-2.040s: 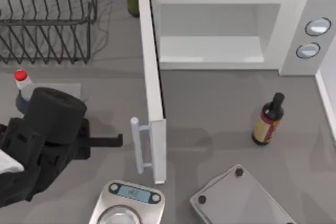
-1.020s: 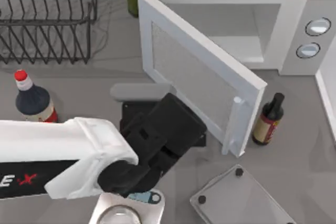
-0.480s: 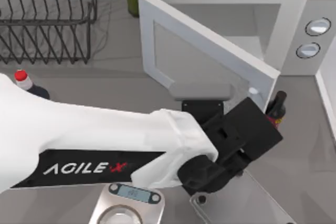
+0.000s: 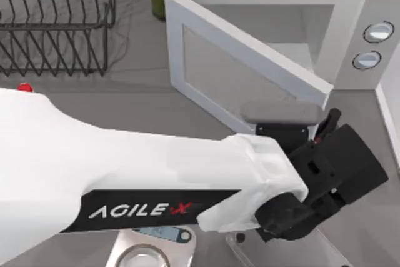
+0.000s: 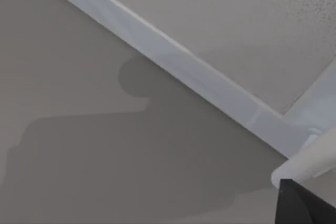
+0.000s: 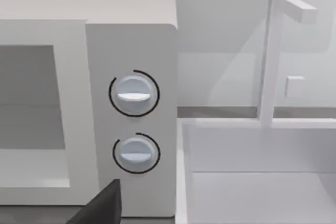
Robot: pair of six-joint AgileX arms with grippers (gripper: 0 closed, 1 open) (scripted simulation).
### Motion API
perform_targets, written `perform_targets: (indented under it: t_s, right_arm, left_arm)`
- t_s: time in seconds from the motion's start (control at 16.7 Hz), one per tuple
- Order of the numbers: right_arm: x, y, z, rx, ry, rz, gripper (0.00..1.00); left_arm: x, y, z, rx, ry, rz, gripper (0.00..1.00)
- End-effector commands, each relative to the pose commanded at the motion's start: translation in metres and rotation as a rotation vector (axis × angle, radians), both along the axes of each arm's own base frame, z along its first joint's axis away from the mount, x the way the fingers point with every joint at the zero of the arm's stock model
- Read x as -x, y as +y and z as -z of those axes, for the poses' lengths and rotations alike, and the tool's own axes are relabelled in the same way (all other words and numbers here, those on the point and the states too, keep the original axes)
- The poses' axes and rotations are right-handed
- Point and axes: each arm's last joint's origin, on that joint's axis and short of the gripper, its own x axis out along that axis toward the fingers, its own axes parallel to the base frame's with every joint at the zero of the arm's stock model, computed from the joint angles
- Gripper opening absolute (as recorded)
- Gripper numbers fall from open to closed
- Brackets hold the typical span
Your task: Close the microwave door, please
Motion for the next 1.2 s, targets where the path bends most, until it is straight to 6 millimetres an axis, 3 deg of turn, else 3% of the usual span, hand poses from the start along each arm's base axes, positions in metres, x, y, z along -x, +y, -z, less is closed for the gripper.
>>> perform_targets:
  t_s: [0.24, 0.54, 1.02, 1.2]
  right_arm:
    - [0.000, 0.000, 0.000, 0.000, 0.000, 0.000, 1.00]
    - [0.000, 0.000, 0.000, 0.000, 0.000, 0.000, 1.00]
    - [0.000, 0.000, 0.000, 0.000, 0.000, 0.000, 1.00]
    - [0.000, 0.000, 0.000, 0.000, 0.000, 0.000, 1.00]
  left_arm:
    - [0.010, -0.032, 0.001, -0.037, 0.017, 0.031, 0.00]
    - [-0.008, -0.057, 0.010, -0.024, 0.006, -0.037, 0.00]
    - [-0.014, -0.064, 0.010, 0.008, -0.008, -0.053, 0.00]
    - [-0.027, -0.075, 0.002, 0.052, -0.032, -0.036, 0.00]
